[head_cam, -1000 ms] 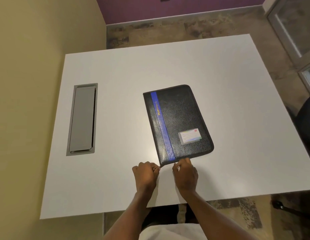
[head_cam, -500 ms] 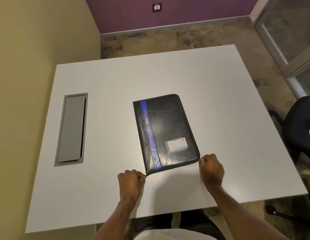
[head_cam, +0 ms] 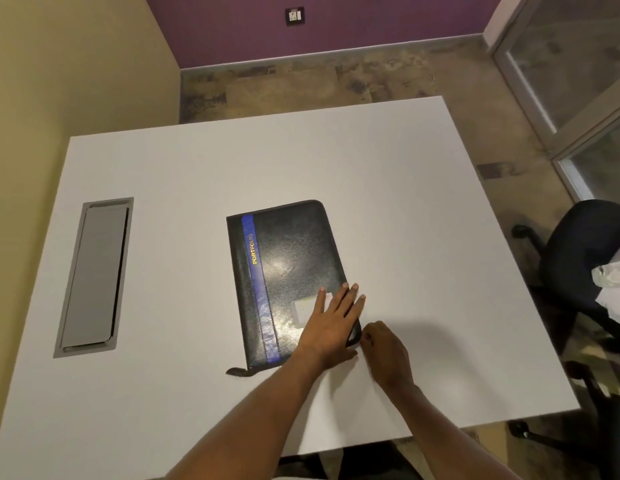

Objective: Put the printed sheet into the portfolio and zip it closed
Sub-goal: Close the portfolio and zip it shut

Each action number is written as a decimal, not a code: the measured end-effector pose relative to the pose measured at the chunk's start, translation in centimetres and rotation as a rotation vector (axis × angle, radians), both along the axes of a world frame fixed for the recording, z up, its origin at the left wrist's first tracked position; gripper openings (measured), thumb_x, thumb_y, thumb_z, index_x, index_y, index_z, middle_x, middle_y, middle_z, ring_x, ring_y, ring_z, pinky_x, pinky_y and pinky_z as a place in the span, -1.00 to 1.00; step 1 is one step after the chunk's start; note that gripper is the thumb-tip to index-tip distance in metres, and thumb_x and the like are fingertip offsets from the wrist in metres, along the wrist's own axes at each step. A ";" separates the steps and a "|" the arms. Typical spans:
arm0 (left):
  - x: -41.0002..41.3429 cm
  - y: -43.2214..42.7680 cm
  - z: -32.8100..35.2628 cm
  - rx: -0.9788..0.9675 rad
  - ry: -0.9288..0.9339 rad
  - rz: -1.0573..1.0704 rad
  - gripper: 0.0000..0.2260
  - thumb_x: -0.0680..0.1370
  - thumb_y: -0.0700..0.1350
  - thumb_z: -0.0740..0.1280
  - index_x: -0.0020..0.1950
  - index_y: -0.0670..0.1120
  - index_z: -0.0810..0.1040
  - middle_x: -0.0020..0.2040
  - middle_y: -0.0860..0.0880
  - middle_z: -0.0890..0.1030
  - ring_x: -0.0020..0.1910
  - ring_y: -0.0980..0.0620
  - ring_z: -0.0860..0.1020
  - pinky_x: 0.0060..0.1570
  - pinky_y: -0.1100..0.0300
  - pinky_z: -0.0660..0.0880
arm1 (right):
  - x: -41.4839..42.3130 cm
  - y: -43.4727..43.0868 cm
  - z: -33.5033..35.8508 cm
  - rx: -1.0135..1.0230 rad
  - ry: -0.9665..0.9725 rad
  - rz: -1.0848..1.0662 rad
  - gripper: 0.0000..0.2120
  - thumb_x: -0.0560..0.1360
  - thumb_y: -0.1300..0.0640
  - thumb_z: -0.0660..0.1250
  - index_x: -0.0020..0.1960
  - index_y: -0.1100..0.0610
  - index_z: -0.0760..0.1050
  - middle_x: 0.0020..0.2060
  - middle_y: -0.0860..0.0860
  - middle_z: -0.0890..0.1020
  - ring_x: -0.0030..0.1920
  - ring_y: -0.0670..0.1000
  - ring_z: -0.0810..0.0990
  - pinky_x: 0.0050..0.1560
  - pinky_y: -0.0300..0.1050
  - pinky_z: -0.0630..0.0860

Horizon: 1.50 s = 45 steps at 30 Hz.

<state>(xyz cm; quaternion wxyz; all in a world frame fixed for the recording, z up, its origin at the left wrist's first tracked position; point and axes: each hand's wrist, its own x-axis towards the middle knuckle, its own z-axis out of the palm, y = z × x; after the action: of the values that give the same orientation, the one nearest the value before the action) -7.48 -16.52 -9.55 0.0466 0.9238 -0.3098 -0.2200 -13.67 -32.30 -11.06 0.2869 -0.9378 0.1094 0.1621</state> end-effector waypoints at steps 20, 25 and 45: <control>1.6 0.2 0.6 0.073 0.003 -0.138 -0.28 0.53 0.26 0.27 0.55 -0.15 0.27 0.52 -0.15 0.31 0.66 -0.23 0.12 0.48 -0.43 0.23 | 8.0 -2.2 -0.6 -0.239 -0.154 0.241 -0.85 0.58 0.01 0.36 -0.14 0.02 0.54 -0.20 -0.04 0.60 -0.22 0.07 0.61 -0.17 0.02 0.55; 1.3 0.1 0.2 0.087 0.020 -0.124 -0.33 0.53 0.21 0.29 0.53 -0.15 0.33 0.51 -0.18 0.36 0.63 -0.24 0.19 0.45 -0.46 0.25 | 13.5 -1.1 0.0 -0.269 -0.186 0.296 -0.85 0.59 0.02 0.37 -0.09 0.09 0.56 -0.16 0.02 0.62 -0.17 0.12 0.62 -0.11 0.07 0.55; 2.4 0.3 -2.5 -0.069 0.045 0.040 -0.27 0.50 0.37 0.24 0.54 -0.04 0.40 0.62 -0.10 0.35 0.66 -0.11 0.23 0.58 -0.40 0.03 | 28.1 1.2 -1.3 -0.224 -0.219 0.341 -0.84 0.56 0.02 0.42 -0.10 0.09 0.56 -0.14 0.02 0.61 -0.14 0.13 0.61 -0.10 0.05 0.50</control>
<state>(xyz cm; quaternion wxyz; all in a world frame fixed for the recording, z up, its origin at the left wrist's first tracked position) -5.09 -16.26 -12.04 0.0897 0.9225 -0.2973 -0.2290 14.44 -31.10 -12.40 0.1595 -0.9807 -0.0653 0.0925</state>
